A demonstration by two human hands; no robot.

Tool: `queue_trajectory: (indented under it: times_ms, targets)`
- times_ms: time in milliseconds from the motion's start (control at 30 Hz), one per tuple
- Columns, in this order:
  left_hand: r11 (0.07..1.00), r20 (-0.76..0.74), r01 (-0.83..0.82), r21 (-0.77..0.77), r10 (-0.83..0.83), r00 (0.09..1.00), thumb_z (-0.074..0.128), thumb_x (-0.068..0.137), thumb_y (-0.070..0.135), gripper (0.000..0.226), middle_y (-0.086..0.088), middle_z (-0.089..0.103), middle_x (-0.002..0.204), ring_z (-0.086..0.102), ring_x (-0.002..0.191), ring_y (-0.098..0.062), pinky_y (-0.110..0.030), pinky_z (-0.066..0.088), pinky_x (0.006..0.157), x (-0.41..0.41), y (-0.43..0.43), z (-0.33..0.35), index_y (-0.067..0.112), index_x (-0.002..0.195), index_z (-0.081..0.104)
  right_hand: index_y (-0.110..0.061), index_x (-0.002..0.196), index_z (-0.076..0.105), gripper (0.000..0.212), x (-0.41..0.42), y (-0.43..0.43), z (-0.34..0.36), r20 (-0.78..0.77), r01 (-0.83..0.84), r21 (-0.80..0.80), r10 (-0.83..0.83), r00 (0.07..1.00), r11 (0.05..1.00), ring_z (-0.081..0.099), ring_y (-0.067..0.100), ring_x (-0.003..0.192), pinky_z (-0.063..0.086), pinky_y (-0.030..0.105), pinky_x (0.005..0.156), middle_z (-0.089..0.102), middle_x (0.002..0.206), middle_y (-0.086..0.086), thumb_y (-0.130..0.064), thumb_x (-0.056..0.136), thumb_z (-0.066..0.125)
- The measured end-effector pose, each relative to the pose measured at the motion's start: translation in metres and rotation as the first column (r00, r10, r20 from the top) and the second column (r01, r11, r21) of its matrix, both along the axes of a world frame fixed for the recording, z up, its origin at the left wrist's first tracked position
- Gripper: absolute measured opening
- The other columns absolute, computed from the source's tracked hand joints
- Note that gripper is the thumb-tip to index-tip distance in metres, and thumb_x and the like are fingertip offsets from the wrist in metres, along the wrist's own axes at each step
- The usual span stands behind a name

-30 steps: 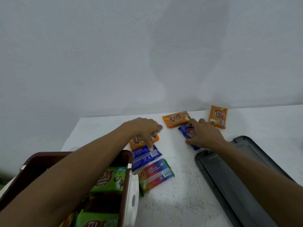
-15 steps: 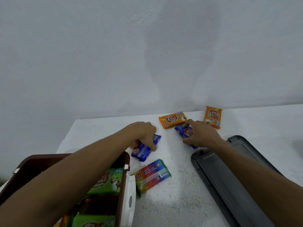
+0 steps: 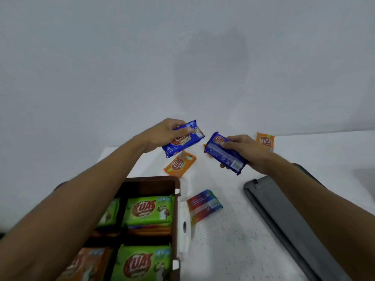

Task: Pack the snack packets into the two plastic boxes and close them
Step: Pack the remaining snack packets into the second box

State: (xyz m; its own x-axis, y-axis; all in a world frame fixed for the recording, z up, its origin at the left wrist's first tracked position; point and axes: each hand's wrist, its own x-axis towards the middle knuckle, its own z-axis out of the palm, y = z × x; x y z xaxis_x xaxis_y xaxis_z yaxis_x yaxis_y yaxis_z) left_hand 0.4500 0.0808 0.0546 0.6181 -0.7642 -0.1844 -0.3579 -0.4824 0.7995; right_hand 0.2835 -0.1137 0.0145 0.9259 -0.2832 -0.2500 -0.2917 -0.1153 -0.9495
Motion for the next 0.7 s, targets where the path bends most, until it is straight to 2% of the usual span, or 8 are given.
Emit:
queue_trajectory:
  times_ms: [67,167,233,300,367,500,600,700]
  targets:
    - [0.999,0.049,0.033,0.032,-0.035,0.998,0.059,0.091,0.042,0.032,0.000,0.071,0.101,0.072,0.078,-0.015,-0.020,0.054,0.058,-0.005,0.033,0.012,0.022,0.116,0.058,-0.006,0.111,0.065,0.026,-0.001,0.027,0.018,0.019,-0.058,-0.060,0.059,0.998,0.996,0.072,0.030,0.078,0.058,0.032,0.063,0.074,0.096,0.017,-0.026,0.096,0.059]
    - [0.995,0.026,0.079,0.067,-0.081,0.996,0.062,0.089,0.042,0.031,0.002,0.073,0.096,0.072,0.073,-0.013,-0.022,0.055,0.057,-0.012,0.086,0.018,0.020,0.111,0.056,-0.009,0.109,0.064,0.023,-0.001,0.073,0.034,0.017,-0.133,-0.109,0.136,0.991,0.985,0.071,0.029,0.080,0.056,0.036,0.069,0.074,0.099,0.015,-0.025,0.092,0.064]
    - [0.994,0.004,0.089,0.055,-0.090,0.996,0.062,0.089,0.040,0.032,-0.001,0.075,0.093,0.072,0.073,-0.015,-0.024,0.056,0.058,-0.013,0.121,0.016,0.015,0.109,0.056,-0.012,0.106,0.060,0.015,0.000,0.103,0.036,-0.017,-0.201,-0.067,0.200,0.980,0.977,0.070,0.026,0.081,0.055,0.036,0.071,0.072,0.103,0.015,-0.020,0.094,0.062]
    - [0.995,-0.013,0.092,0.038,-0.091,0.996,0.063,0.089,0.037,0.033,-0.006,0.076,0.095,0.072,0.075,-0.018,-0.026,0.057,0.061,-0.012,0.153,0.013,0.012,0.108,0.056,-0.013,0.110,0.053,0.015,-0.002,0.129,0.035,-0.047,-0.256,0.044,0.258,0.965,0.966,0.071,0.032,0.090,0.055,0.044,0.079,0.070,0.107,0.018,-0.018,0.097,0.057]
    - [0.994,-0.005,0.101,0.036,-0.101,0.995,0.064,0.090,0.034,0.030,-0.008,0.076,0.094,0.072,0.074,-0.019,-0.028,0.058,0.062,-0.010,0.179,0.009,0.011,0.107,0.057,-0.012,0.118,0.048,0.022,-0.007,0.144,0.039,-0.068,-0.270,0.073,0.275,0.959,0.960,0.069,0.039,0.099,0.053,0.053,0.088,0.070,0.111,0.021,-0.018,0.098,0.054]
    - [0.984,0.014,0.151,0.096,-0.153,0.988,0.062,0.092,0.032,0.025,-0.007,0.076,0.093,0.073,0.076,-0.022,-0.029,0.058,0.063,-0.006,0.214,-0.001,0.012,0.107,0.060,-0.014,0.125,0.043,0.027,-0.016,0.162,0.049,-0.112,-0.238,-0.047,0.232,0.966,0.970,0.071,0.034,0.093,0.055,0.048,0.084,0.073,0.103,0.019,-0.020,0.100,0.051]
    - [0.966,0.007,0.213,0.146,-0.216,0.976,0.061,0.093,0.032,0.024,-0.008,0.076,0.095,0.073,0.080,-0.024,-0.032,0.058,0.067,-0.007,0.228,-0.008,0.013,0.107,0.061,-0.021,0.122,0.048,0.026,-0.023,0.182,0.053,-0.118,-0.245,-0.085,0.234,0.965,0.966,0.070,0.027,0.089,0.056,0.045,0.081,0.072,0.106,0.016,-0.035,0.100,0.050]
    - [0.924,-0.079,0.318,0.212,-0.309,0.948,0.060,0.094,0.031,0.023,-0.008,0.075,0.098,0.073,0.086,-0.025,-0.035,0.059,0.071,-0.013,0.236,-0.012,0.014,0.110,0.060,-0.026,0.121,0.057,0.040,-0.028,0.204,0.062,-0.235,-0.402,-0.187,0.357,0.904,0.896,0.069,0.018,0.091,0.054,0.033,0.078,0.069,0.110,0.005,-0.054,0.097,0.041]
